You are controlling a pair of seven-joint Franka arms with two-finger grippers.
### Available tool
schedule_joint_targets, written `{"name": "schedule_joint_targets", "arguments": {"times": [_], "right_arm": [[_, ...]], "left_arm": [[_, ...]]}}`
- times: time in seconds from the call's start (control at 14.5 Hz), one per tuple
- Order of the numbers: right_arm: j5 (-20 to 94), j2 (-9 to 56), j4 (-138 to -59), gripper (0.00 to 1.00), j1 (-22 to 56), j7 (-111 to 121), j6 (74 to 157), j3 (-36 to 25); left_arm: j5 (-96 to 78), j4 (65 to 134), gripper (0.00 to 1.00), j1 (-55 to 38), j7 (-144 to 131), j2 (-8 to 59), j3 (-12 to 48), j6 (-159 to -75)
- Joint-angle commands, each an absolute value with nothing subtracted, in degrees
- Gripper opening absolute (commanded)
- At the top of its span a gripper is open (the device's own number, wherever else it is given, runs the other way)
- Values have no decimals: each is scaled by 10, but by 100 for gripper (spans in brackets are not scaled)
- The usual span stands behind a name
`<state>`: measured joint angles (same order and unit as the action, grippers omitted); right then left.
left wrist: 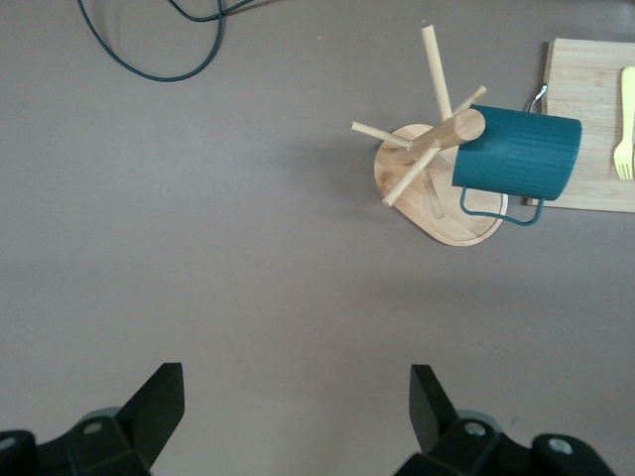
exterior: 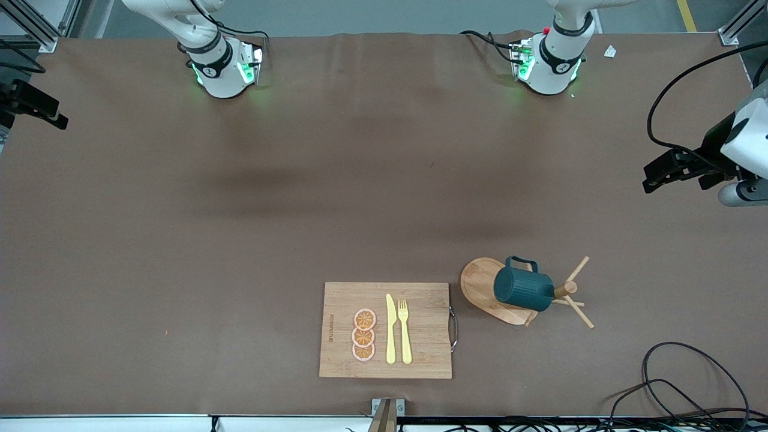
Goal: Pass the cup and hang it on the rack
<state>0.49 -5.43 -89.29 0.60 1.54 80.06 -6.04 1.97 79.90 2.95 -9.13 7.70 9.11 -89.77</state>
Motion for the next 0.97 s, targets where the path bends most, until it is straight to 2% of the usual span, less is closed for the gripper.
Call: {"name": "schedule_joint_targets", "arguments": {"times": [0.0, 0.34, 0.9], "right_arm": [[8, -60, -899, 100, 4, 24, 800, -58], [7, -60, -898, 100, 3, 49, 800, -60], [7, -60, -899, 100, -1, 49, 802, -60]], "left_arm": [[21, 802, 100, -4, -83, 62, 55, -893], [28, 808, 100, -38, -80, 58, 26, -893], [28, 802, 100, -33, -83, 64, 30, -889]]}}
